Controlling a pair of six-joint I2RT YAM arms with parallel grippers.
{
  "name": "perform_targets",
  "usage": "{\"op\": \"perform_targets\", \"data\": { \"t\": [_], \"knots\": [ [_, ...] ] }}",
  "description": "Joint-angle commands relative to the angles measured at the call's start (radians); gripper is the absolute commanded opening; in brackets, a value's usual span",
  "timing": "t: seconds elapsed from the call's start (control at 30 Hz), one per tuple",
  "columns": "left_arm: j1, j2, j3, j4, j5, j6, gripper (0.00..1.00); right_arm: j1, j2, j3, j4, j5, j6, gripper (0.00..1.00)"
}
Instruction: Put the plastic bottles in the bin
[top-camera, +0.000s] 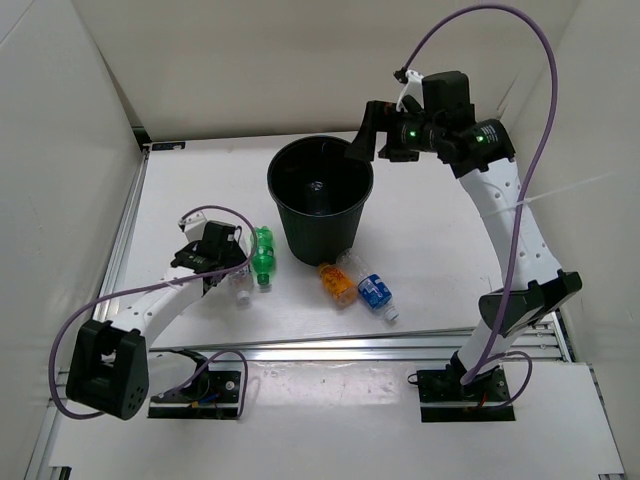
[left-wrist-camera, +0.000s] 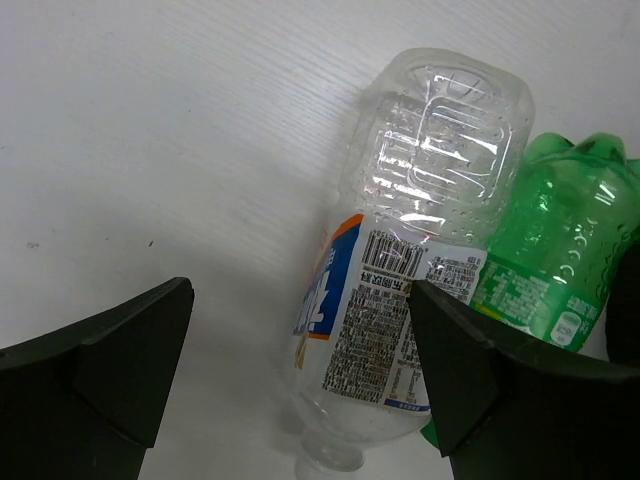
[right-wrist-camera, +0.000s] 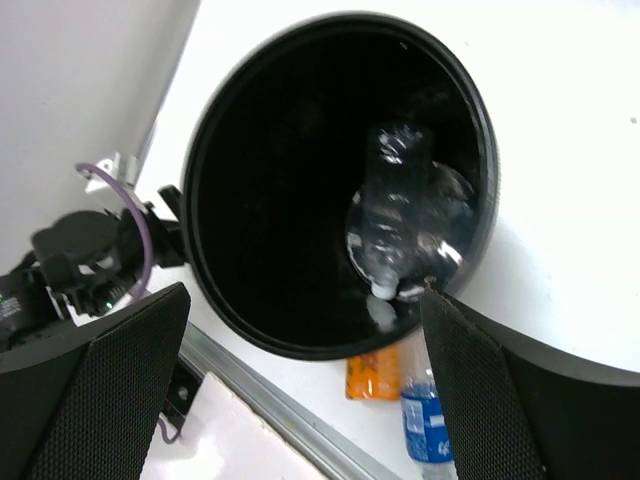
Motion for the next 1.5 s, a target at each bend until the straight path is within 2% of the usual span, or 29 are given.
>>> {"op": "perform_targets", "data": {
  "t": [0.0, 0.27, 0.5, 0.73, 0.87, 1.03, 1.27, 1.33, 1.4, 1.47],
  "knots": [
    [0.003, 0.018, -0.011, 0.058, 0.037, 0.017, 1.0, -0.032, -0.052, -0.023, -0.012, -0.015, -0.036, 1.0],
    [0.003, 0.083, 0.001, 0.104, 0.076, 0.008, 1.0, -0.078, -0.07, -0.047, -0.034, -0.061, -0.045, 1.0],
    [0.003, 0.103, 0.13, 0.104, 0.056, 0.045, 1.0, -0.096, -0.092, -0.107, -0.034, -0.081, -0.045, 1.0],
    [-0.007, 0.132, 0.197, 0.104, 0.056, 0.065, 1.0, -0.116, -0.101, -0.127, -0.034, -0.09, -0.045, 1.0],
    [-0.016, 0.179, 0.207, 0.104, 0.074, 0.074, 1.0, -0.126, -0.101, -0.127, -0.034, -0.101, -0.045, 1.0],
    [-0.036, 0.231, 0.179, 0.17, 0.164, 0.074, 1.0, -0.149, -0.11, -0.136, -0.034, -0.133, -0.036, 1.0],
    [-0.047, 0.278, 0.113, 0.191, 0.174, 0.083, 1.0, -0.193, -0.119, -0.168, -0.025, -0.162, -0.017, 1.0],
    [-0.047, 0.268, 0.076, 0.191, 0.16, 0.074, 0.95, -0.202, -0.119, -0.178, -0.025, -0.175, -0.017, 1.0],
    [-0.047, 0.224, 0.038, 0.191, 0.139, 0.074, 0.76, -0.202, -0.128, -0.19, -0.015, -0.175, -0.017, 1.0],
    [-0.036, 0.195, 0.018, 0.182, 0.117, 0.074, 0.68, -0.202, -0.129, -0.202, -0.015, -0.184, -0.017, 1.0]
  ]
}}
